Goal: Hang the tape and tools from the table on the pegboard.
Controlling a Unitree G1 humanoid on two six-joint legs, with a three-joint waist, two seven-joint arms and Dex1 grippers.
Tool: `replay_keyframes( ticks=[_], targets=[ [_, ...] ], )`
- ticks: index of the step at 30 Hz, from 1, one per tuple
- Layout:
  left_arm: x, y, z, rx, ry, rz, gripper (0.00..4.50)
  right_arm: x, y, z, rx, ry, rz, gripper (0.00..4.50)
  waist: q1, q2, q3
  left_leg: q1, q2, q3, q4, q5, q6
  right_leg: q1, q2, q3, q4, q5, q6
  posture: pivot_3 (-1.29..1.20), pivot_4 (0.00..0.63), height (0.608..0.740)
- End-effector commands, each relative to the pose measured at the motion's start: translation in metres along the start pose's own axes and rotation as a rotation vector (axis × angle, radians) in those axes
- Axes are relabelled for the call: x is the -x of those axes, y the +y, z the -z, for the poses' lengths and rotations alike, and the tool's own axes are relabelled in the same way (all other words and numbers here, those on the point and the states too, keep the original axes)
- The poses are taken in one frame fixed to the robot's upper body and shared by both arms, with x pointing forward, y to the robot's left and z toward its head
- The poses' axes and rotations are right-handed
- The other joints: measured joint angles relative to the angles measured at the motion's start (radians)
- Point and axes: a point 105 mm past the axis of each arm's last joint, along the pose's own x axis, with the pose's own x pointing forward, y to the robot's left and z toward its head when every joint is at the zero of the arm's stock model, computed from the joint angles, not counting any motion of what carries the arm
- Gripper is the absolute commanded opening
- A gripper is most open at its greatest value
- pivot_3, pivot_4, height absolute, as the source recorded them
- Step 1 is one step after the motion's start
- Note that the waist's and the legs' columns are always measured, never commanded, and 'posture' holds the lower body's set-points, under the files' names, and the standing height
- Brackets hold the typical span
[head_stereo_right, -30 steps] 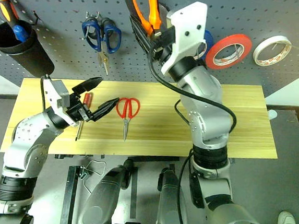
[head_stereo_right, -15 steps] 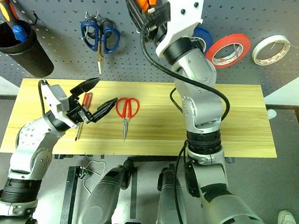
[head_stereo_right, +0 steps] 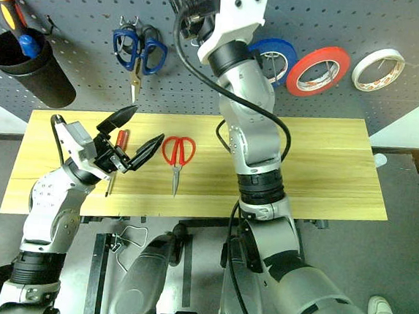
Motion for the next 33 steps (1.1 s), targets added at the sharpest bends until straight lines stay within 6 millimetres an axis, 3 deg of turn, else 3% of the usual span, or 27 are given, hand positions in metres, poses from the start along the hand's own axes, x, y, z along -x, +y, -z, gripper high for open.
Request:
replay_keyframes(
  ticks=[1,14,33],
  targets=[
    [0.0,-0.002,-0.006,-0.027,-0.022,0.001,4.5,-0.01,0.014,-0.02,-0.003,-0.104,-0.024,2.72,0.001,0.0,0.0,0.0,0.0,0.0,0.0,0.0,0.0,0.0,0.0,0.0,0.001,0.0,0.0,0.05,0.368,0.703],
    [0.002,0.0,-0.013,-0.045,-0.039,-0.012,4.5,-0.012,0.018,-0.002,-0.041,-0.078,-0.016,2.72,0.002,0.0,0.0,0.001,0.0,0.0,0.001,-0.001,0.002,-0.001,0.001,0.0,0.004,0.0,0.0,0.07,0.374,0.703],
    [-0.004,0.001,-0.025,-0.066,-0.127,-0.017,4.5,-0.01,-0.001,0.005,0.004,-0.06,-0.001,2.72,0.002,0.0,0.0,0.001,0.0,0.0,0.001,-0.001,0.002,-0.001,0.001,0.0,0.004,0.0,0.0,0.07,0.378,0.703]
  ],
)
